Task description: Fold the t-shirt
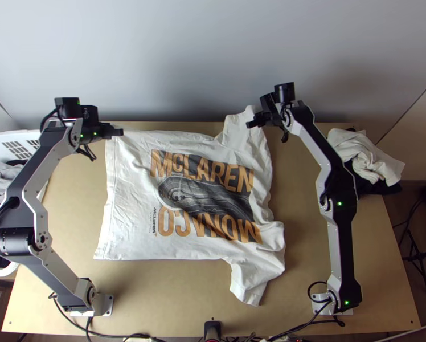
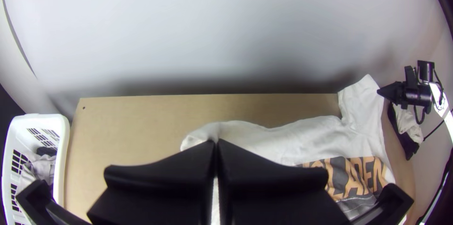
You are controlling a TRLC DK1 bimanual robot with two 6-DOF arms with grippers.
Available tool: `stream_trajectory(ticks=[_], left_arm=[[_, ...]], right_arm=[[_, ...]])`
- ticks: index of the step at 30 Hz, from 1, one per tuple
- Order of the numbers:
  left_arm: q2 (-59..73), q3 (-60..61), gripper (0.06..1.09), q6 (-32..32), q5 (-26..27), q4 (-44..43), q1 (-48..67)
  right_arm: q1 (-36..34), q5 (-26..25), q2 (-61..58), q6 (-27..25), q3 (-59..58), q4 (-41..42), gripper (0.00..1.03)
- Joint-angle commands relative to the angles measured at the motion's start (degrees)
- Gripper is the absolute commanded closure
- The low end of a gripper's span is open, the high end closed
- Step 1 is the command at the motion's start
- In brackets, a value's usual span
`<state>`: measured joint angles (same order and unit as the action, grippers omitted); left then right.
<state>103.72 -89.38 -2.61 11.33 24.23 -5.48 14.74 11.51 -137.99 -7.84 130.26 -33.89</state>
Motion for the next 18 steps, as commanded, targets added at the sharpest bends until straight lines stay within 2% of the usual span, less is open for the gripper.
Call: stream_trajectory(ticks=[1, 12, 18], left_arm=[[-2.12, 1.32, 1.05, -0.38, 0.97, -1.03, -2.52], [-6.43, 11.60, 1.05, -1.08, 2.73, -5.24, -1.29], [-6.43, 12.13, 1.05, -0.82, 2.73, -7.00, -0.41]], right_arm=[[0.11, 0.01, 7.74, 0.45, -5.89, -0.21, 1.00], [3.71, 0.09, 17.23, 0.63, -20.39, 0.75, 1.00], [4.68, 0.01, 18.02, 0.63, -20.39, 1.19, 1.00]])
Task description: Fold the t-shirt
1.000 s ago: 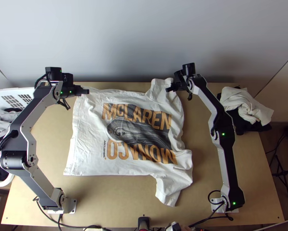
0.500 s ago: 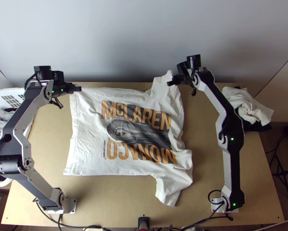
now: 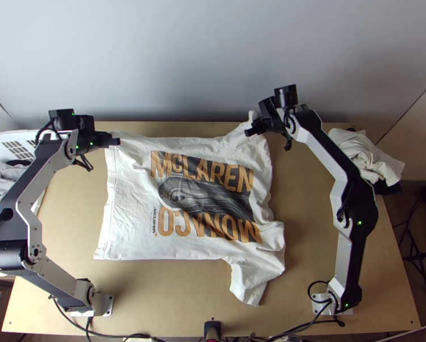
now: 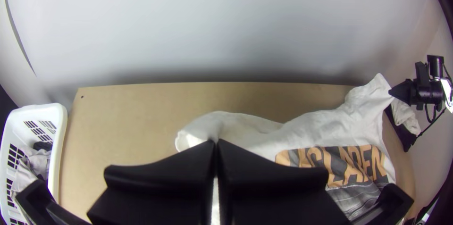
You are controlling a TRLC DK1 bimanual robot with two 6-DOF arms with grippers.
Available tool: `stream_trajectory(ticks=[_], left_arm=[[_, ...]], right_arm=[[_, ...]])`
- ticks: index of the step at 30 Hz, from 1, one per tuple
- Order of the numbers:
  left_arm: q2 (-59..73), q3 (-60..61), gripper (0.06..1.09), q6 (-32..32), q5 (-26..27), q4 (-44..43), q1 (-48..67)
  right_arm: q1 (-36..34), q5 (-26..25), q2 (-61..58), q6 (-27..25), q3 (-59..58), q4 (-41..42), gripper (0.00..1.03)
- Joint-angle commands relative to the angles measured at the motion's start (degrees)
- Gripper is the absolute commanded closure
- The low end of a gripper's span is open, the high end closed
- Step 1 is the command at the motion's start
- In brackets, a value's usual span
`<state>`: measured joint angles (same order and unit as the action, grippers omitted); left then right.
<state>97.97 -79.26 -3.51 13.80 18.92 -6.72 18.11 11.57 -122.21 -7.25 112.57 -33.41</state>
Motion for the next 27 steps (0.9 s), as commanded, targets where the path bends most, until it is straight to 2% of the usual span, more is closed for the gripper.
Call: stream_trajectory(ticks=[1, 9, 21, 27], left_arm=[[-1.12, 2.36, 1.05, 0.08, 0.26, -1.69, 0.92], [-5.42, 8.69, 1.05, -0.80, 0.17, -3.98, 1.18], [-9.29, 16.42, 1.05, -0.80, 0.26, -6.35, -0.66], [-12.02, 19.41, 1.05, -1.77, 1.31, -6.35, -2.86]], right_arm=[[1.40, -0.06, 2.51, 0.04, -2.80, 0.71, 1.00], [1.32, -0.06, 8.04, 0.30, -8.25, 0.63, 1.00], [1.14, 0.03, 21.05, 0.48, -28.55, 2.38, 1.00], [2.02, 0.38, 25.01, 0.83, -34.79, 3.26, 1.00]])
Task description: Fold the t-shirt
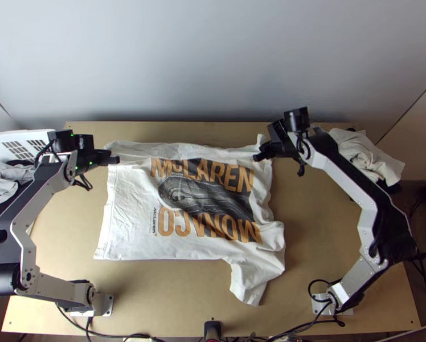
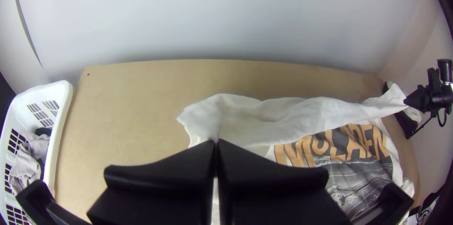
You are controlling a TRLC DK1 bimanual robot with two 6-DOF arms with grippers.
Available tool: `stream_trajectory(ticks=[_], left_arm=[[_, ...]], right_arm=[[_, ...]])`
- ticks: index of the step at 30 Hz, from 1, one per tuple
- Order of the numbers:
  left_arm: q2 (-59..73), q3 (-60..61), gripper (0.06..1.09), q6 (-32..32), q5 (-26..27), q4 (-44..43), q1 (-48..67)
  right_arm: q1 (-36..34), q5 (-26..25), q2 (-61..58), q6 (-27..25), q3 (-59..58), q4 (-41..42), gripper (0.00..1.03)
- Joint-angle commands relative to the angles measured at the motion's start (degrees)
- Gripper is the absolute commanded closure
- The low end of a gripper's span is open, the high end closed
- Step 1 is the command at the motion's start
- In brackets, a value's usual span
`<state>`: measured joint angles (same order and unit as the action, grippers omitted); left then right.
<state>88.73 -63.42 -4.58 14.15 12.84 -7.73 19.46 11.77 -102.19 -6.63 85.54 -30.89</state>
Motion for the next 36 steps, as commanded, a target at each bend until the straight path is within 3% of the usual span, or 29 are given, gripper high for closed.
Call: stream_trajectory(ticks=[1, 36], left_arm=[[-3.21, 4.00, 1.05, -0.96, 1.05, -0.27, -2.21], [-25.97, 23.69, 1.05, -1.75, 1.93, 4.65, -3.96]], right_arm=[[0.93, 0.18, 5.42, 0.22, -8.46, 0.75, 1.00], [4.53, 2.82, 24.85, -0.40, -28.41, -6.28, 1.00]])
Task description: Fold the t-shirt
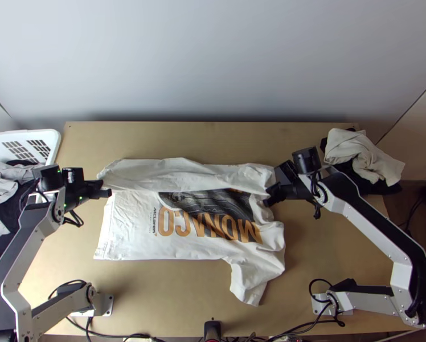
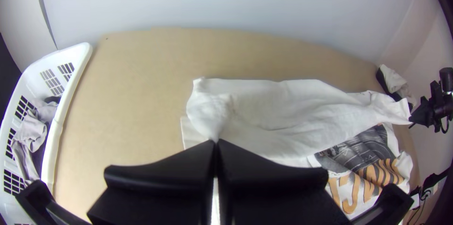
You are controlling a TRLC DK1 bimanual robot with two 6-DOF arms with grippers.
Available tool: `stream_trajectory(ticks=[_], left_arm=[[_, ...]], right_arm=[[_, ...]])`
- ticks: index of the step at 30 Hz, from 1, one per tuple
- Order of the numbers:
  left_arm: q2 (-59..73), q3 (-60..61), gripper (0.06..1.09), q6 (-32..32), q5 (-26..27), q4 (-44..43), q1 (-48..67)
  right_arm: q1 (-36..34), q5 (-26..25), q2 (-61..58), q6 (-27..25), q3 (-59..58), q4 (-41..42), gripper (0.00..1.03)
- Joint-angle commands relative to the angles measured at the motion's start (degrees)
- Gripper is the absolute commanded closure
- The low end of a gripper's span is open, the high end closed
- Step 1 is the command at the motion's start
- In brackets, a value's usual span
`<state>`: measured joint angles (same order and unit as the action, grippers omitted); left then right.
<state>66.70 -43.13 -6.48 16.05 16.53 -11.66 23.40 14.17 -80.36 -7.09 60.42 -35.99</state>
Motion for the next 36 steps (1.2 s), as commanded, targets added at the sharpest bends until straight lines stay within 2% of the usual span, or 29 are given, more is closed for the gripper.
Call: stream_trajectory(ticks=[1, 17, 36], left_arm=[[-4.29, 3.94, 1.05, 0.15, 0.03, 1.04, -0.12], [-7.19, 9.47, 1.05, -0.11, -0.06, 1.04, -0.73], [-9.30, 14.04, 1.05, -1.69, -0.06, 1.13, -2.58]], right_arm=[[0.68, 0.42, 3.45, 0.06, -3.73, -1.37, 1.00], [2.97, 2.44, 7.41, -0.03, -10.15, -3.30, 1.00], [4.55, 2.44, 8.55, -0.47, -15.25, -3.48, 1.00]])
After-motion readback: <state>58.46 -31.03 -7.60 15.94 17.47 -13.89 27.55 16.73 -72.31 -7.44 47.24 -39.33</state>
